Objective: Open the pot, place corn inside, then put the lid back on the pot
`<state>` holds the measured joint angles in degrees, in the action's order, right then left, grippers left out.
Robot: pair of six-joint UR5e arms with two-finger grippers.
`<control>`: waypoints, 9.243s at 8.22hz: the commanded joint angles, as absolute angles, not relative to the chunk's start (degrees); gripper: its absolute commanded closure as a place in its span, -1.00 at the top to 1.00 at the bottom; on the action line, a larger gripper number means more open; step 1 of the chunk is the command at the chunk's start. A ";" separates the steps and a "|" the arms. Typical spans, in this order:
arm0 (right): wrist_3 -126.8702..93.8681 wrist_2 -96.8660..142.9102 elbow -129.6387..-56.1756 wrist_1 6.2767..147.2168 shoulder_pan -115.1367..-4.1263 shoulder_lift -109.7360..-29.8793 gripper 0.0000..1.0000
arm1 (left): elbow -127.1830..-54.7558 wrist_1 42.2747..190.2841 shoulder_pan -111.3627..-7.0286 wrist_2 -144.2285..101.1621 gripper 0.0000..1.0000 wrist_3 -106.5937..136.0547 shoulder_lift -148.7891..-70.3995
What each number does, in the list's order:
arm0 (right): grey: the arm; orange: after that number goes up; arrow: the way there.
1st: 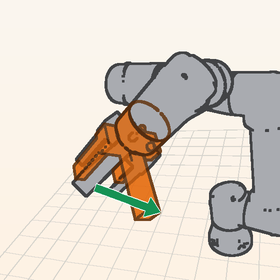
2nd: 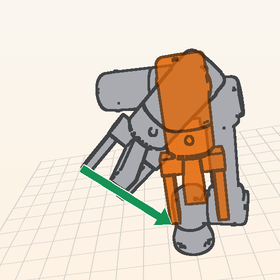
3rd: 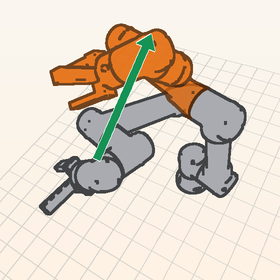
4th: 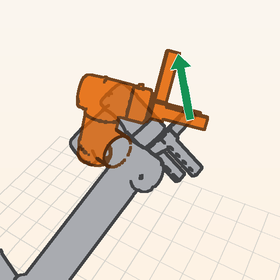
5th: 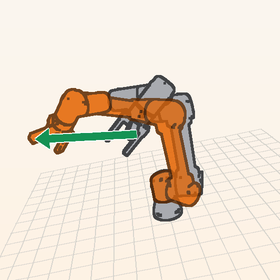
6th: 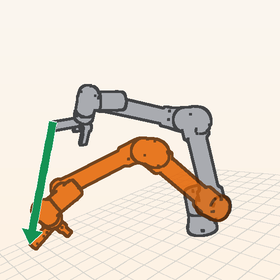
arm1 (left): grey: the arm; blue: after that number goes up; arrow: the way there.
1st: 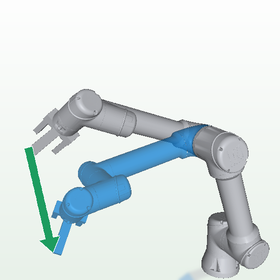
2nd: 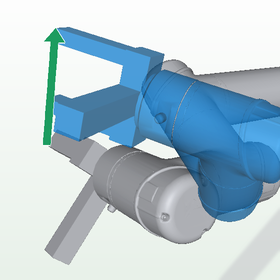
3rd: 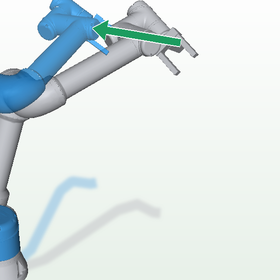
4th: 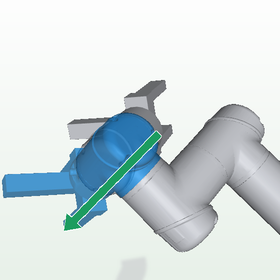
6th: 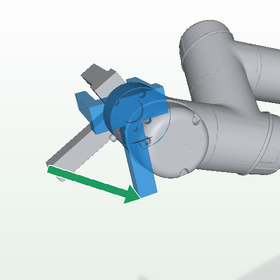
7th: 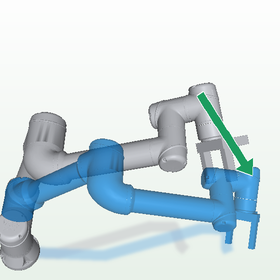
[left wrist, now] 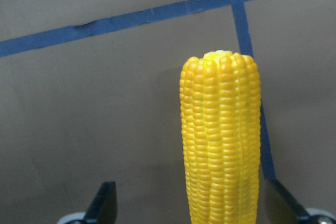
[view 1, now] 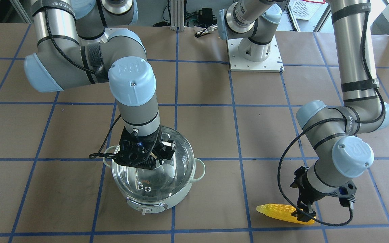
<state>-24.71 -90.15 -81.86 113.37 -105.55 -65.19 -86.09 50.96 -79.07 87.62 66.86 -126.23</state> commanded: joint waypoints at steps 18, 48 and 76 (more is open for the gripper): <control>36.21 -90.00 -78.84 90.17 -68.12 -82.53 -0.55 | -83.14 49.74 -79.10 82.35 -1.00 70.58 -127.72; 31.39 -87.20 -78.57 90.00 -68.73 -82.97 -0.53 | -83.15 52.12 -112.33 82.62 1.00 81.73 -116.64; -23.29 -84.46 -79.80 108.63 -102.74 -66.00 -0.56 | -91.14 84.55 -87.19 93.25 1.00 8.41 -94.38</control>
<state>-23.03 -84.49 -79.42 108.55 -102.74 -65.92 -89.37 84.34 -87.17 93.24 4.46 -93.83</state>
